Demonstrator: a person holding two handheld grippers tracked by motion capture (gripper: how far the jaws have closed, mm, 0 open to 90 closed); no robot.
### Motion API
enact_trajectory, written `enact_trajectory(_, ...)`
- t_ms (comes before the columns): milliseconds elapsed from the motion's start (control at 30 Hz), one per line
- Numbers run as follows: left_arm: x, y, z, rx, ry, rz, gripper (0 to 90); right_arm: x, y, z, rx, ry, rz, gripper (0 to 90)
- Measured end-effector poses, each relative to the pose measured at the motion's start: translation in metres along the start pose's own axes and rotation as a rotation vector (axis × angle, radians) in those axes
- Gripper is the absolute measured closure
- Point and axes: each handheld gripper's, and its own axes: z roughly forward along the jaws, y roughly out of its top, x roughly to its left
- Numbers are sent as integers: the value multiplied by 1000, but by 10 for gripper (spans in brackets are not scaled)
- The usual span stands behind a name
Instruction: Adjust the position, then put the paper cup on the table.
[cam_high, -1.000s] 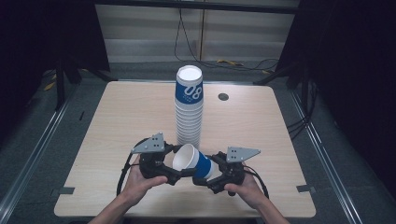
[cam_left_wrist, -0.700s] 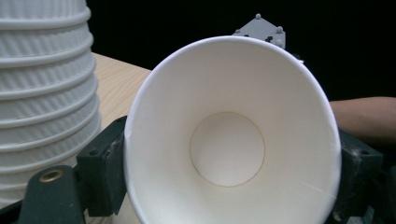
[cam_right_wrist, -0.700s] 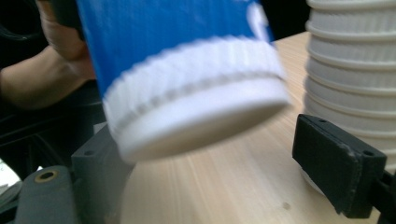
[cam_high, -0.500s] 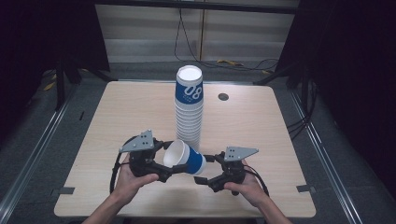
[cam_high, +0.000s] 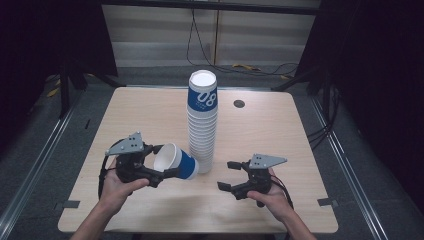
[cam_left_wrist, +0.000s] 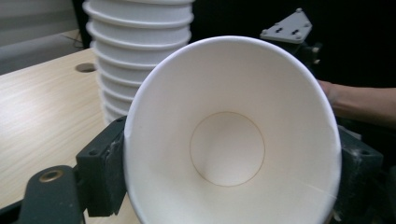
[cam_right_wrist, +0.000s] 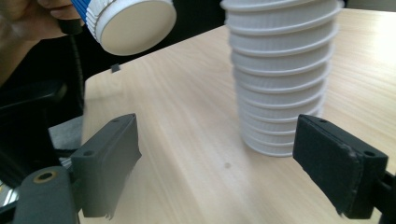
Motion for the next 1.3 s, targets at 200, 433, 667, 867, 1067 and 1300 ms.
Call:
enact_trajectory(200, 10, -1, -4, 30, 66, -13, 168, -6, 1, -7, -11, -44, 8, 145)
enact_trajectory(433, 23, 1, -9, 60, 139, -13, 166, -10, 0, -9, 1, -87, 15, 146)
enact_trajectory(667, 33, 7, -20, 79, 221, 0, 165, -10, 0, -6, 13, -94, 11, 150)
enact_trajectory(867, 40, 7, -21, 95, 272, -17, 164, -8, 0, -8, 19, -104, 5, 150)
enact_trajectory(1067, 49, 5, -18, 137, 349, -42, 164, -10, -1, -8, 10, -103, 3, 150)
enact_trajectory(1300, 60, 1, -6, 206, 389, -34, 163, -15, -3, -6, 23, -103, 13, 151)
